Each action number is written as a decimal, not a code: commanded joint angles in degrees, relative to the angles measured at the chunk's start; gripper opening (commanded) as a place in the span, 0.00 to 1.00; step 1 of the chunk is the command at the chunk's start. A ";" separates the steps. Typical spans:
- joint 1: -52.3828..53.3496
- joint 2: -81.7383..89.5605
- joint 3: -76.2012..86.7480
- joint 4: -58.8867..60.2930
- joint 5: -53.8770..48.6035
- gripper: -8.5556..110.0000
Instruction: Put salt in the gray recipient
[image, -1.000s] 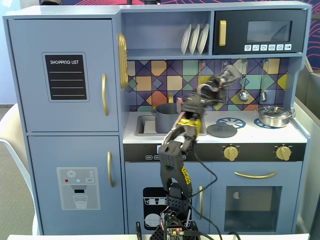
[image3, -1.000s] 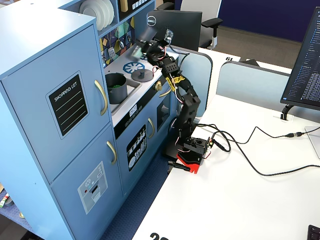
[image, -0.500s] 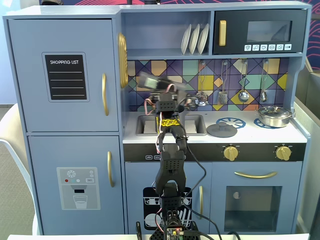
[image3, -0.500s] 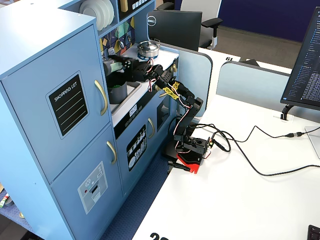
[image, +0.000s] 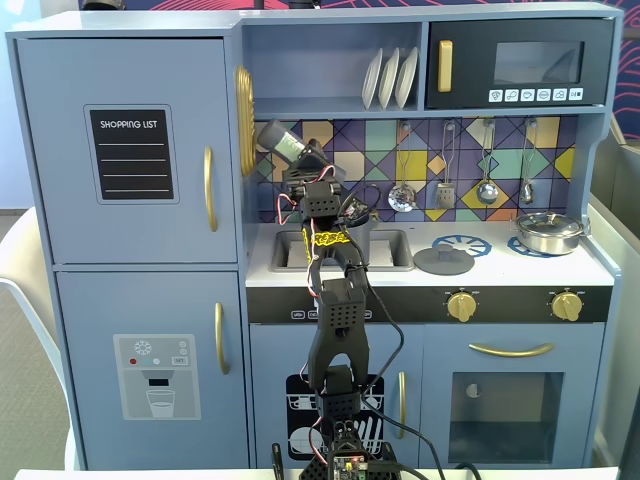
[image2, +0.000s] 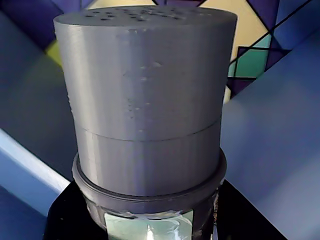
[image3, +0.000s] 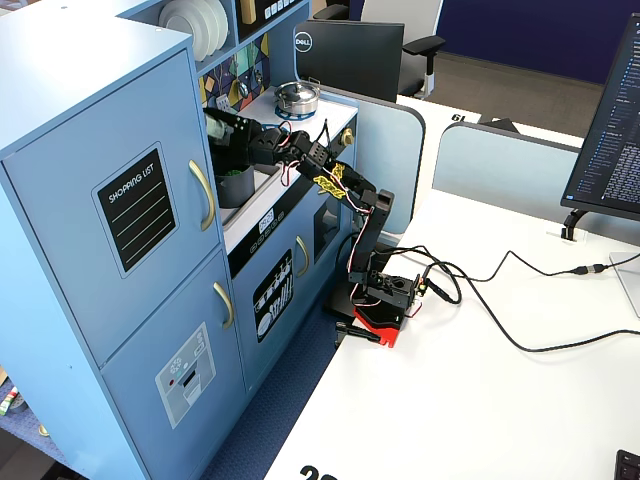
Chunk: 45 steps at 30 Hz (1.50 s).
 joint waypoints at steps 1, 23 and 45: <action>3.78 -0.35 -4.48 1.93 5.62 0.07; 3.69 -0.70 -4.75 -0.88 6.86 0.07; 5.36 0.35 2.46 -1.23 8.70 0.07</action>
